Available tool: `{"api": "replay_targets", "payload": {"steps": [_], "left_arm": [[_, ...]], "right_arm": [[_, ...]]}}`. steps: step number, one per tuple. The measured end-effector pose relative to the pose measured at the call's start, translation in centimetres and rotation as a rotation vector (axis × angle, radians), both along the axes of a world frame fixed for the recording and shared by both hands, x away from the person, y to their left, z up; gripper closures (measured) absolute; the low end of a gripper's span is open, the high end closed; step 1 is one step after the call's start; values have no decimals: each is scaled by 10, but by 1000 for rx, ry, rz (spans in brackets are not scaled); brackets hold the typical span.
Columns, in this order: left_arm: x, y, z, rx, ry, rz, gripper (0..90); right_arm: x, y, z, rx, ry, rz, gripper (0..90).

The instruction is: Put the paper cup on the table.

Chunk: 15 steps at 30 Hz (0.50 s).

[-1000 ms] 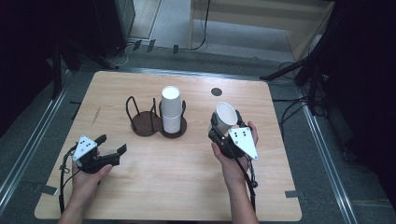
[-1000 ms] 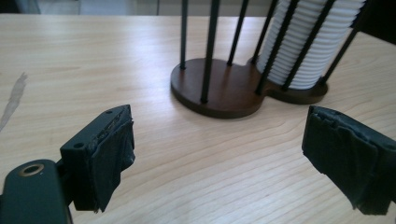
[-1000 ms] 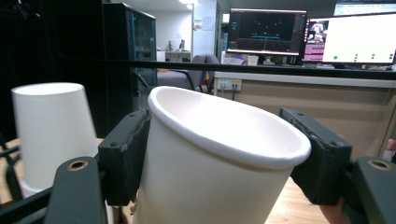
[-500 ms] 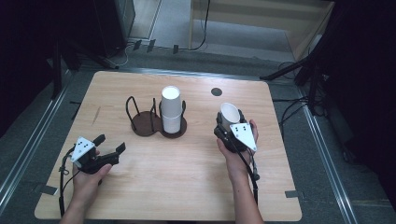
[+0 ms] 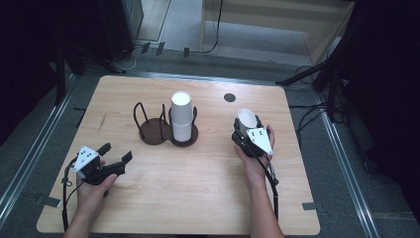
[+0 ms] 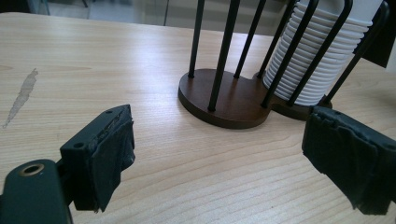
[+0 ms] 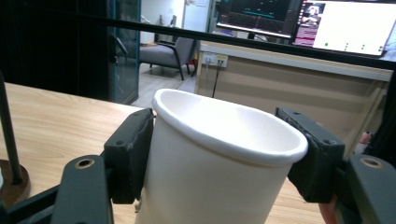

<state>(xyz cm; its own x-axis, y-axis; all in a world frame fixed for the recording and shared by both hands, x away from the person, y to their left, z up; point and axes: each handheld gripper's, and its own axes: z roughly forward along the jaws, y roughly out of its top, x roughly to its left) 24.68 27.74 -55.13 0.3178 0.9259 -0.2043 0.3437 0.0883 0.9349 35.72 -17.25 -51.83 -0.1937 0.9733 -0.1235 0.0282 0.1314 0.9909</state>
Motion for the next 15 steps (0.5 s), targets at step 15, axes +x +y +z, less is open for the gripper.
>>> {"api": "replay_targets", "payload": {"steps": [15], "left_arm": [[1,0,0,-2,5,-4,96]], "right_arm": [[22,-17,-28,-14,84,13,284]]}}
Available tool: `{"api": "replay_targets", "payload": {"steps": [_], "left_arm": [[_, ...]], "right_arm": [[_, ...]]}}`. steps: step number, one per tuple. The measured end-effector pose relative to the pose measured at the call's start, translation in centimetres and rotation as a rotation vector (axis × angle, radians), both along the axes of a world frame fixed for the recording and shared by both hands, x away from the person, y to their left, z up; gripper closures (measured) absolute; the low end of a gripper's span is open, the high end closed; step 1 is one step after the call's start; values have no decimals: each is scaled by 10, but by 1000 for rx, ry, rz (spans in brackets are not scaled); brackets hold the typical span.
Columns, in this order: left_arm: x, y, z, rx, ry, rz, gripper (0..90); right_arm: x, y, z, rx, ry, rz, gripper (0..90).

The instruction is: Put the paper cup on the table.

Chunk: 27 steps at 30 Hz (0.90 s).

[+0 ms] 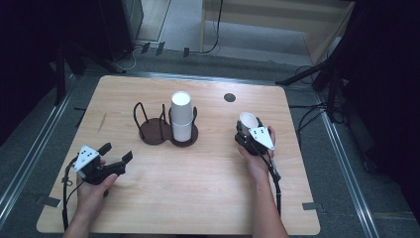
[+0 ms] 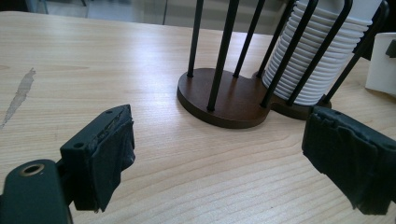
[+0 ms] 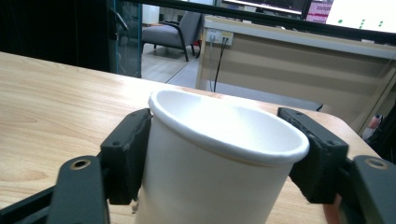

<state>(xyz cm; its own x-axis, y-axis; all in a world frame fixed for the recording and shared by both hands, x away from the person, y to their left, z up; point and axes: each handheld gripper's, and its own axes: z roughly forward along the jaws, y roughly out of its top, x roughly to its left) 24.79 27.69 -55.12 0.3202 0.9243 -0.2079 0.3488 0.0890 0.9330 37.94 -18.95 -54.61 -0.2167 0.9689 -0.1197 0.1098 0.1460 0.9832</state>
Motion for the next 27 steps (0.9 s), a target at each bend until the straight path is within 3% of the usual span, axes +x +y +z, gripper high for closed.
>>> {"api": "replay_targets", "payload": {"steps": [10,13,18,22,23,27], "left_arm": [[0,0,0,-1,0,-1,96],[0,0,0,-1,0,-1,96],[1,1,0,-2,1,-4,96],[1,1,0,-5,2,-4,96],[1,1,0,-5,2,-4,96],[1,1,0,-7,1,-4,96]], "right_arm": [[0,-4,2,25,28,-25,237],[-2,-5,4,40,59,-33,199],[-2,-6,2,23,99,-36,156],[-2,-6,2,50,123,-33,109],[-3,-6,4,69,147,-24,36],[-4,-7,6,85,169,-10,0]]}}
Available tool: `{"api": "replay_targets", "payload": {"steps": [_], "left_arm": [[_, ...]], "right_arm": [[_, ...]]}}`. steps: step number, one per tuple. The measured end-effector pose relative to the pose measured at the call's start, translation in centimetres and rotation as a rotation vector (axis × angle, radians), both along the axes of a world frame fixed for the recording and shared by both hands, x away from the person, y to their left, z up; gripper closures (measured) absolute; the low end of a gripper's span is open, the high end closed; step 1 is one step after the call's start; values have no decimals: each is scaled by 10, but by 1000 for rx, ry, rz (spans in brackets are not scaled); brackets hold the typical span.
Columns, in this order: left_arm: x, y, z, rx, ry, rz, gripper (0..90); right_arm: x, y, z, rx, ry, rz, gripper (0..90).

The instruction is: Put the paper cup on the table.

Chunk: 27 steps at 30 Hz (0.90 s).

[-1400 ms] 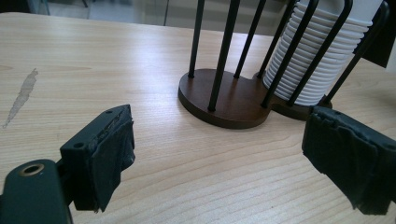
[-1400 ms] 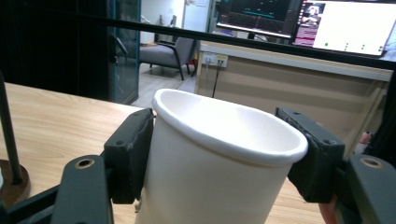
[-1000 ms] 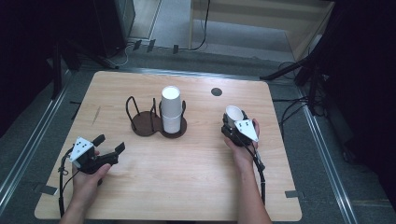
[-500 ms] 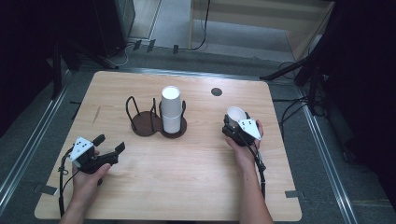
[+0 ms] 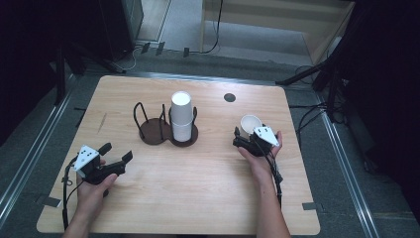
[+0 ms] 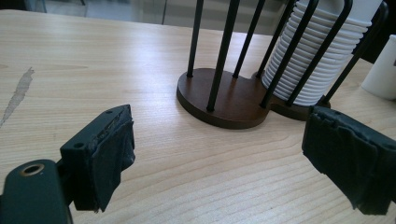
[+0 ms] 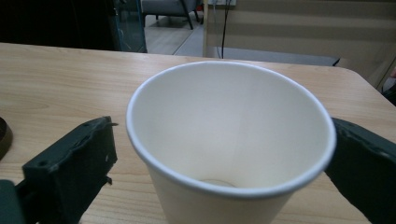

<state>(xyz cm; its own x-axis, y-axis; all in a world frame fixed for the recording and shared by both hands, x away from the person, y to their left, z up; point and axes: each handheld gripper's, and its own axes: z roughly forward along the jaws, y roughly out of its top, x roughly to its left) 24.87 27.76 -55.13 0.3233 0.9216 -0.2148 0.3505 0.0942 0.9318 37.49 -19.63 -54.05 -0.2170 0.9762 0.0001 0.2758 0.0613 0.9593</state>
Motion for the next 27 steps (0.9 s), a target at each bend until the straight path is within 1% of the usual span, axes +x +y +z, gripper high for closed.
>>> {"api": "replay_targets", "payload": {"steps": [2,5,9,10,17,19,21,22,24,27], "left_arm": [[0,0,0,1,2,2,95],[0,0,0,2,1,3,96],[0,0,0,3,1,4,96],[0,0,0,4,1,4,96],[0,0,0,5,0,5,96],[0,0,0,5,-1,5,96],[0,0,0,8,-1,4,96],[0,0,0,8,-1,4,96],[-1,-1,0,9,-1,4,96],[-1,-1,0,10,-1,4,96]], "right_arm": [[-2,-1,3,-7,0,-17,0],[-7,0,7,-21,-5,-11,0],[-15,-2,12,-8,-20,4,0],[-19,-3,16,-1,-29,11,0],[-38,-10,27,8,-47,19,0],[-44,-12,31,24,-52,27,0],[-50,-15,33,24,-61,32,0],[-50,-15,33,24,-61,32,0],[-58,-19,35,20,-70,38,0],[-66,-23,36,24,-74,38,0]]}}
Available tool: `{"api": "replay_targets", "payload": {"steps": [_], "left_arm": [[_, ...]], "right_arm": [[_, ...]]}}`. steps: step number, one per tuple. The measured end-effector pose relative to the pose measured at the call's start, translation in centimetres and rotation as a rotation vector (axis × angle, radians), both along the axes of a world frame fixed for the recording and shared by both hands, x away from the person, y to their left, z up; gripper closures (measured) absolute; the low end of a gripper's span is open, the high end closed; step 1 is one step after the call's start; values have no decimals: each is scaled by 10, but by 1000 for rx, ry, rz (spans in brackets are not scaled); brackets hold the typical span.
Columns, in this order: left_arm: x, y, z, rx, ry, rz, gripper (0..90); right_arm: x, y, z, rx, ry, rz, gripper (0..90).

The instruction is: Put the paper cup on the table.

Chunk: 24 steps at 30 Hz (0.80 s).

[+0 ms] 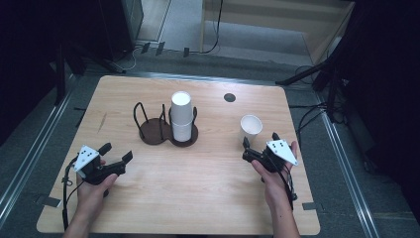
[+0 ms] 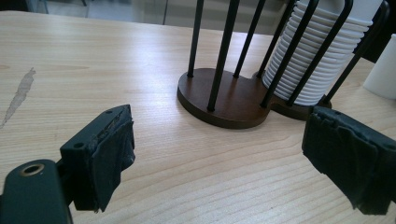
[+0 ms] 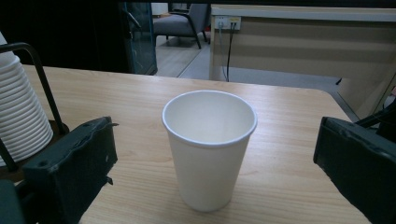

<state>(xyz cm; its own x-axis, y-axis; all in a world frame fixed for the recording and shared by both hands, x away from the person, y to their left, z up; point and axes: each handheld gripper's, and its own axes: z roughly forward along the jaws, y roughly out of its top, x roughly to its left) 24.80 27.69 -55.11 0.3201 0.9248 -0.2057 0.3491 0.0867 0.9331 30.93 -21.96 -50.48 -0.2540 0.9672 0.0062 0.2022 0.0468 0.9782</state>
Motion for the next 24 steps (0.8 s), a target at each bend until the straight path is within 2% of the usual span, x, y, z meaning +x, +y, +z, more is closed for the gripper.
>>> {"api": "replay_targets", "payload": {"steps": [8,24], "left_arm": [[0,0,0,-1,-1,0,96],[-1,-1,0,-1,-4,1,96]], "right_arm": [[-16,-18,-1,9,-5,-21,0],[-39,-55,-11,-7,9,-71,0]]}}
